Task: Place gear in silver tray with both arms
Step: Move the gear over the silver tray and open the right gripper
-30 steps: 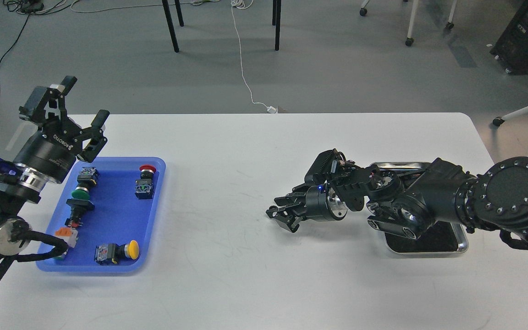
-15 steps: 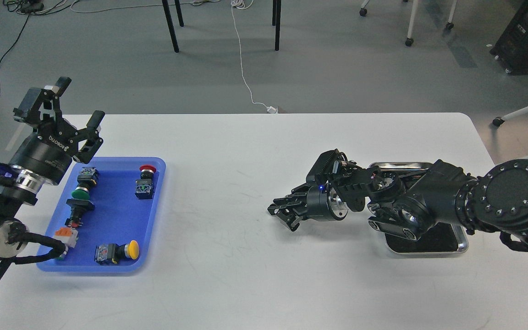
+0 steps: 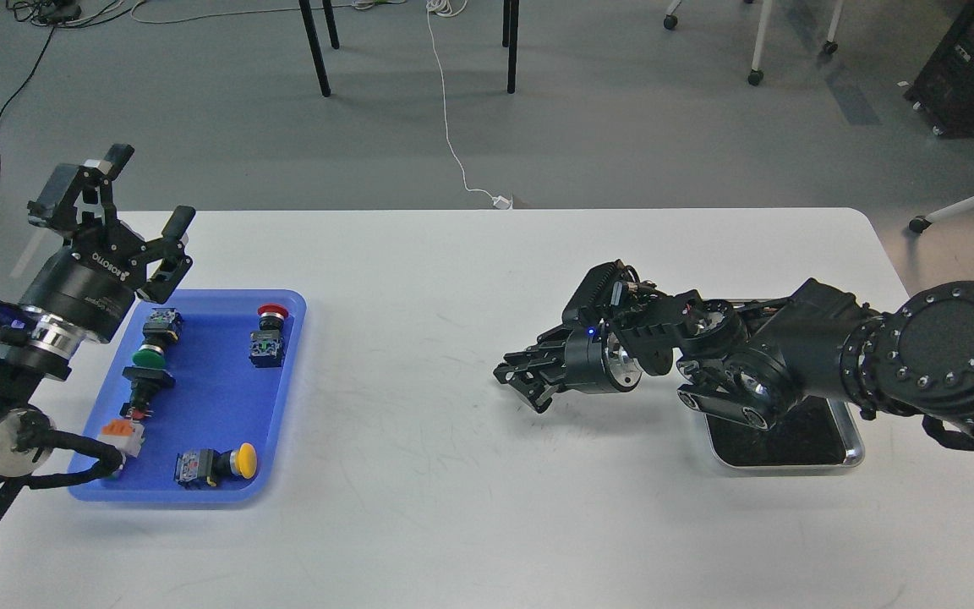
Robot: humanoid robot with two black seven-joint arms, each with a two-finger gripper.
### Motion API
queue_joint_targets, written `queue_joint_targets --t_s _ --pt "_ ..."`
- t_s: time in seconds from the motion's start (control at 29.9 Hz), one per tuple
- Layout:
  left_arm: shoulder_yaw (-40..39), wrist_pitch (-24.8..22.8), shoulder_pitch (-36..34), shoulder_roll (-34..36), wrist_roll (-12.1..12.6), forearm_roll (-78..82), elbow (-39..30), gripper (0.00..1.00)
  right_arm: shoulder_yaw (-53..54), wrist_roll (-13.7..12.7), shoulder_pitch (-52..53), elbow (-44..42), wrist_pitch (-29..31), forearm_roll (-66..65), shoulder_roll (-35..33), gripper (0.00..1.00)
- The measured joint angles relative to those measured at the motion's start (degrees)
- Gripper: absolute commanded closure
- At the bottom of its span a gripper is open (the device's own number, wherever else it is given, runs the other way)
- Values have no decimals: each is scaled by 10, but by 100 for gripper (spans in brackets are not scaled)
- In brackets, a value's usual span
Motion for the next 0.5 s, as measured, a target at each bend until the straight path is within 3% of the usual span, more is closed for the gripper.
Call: queue_joint_targets --t_s 0.37,0.5 --pt "3 0 0 -9 0 1 0 2 -2 0 65 10 7 20 0 84" --pt "4 -1 0 -9 0 1 0 2 -21 0 113 51 18 21 0 84"
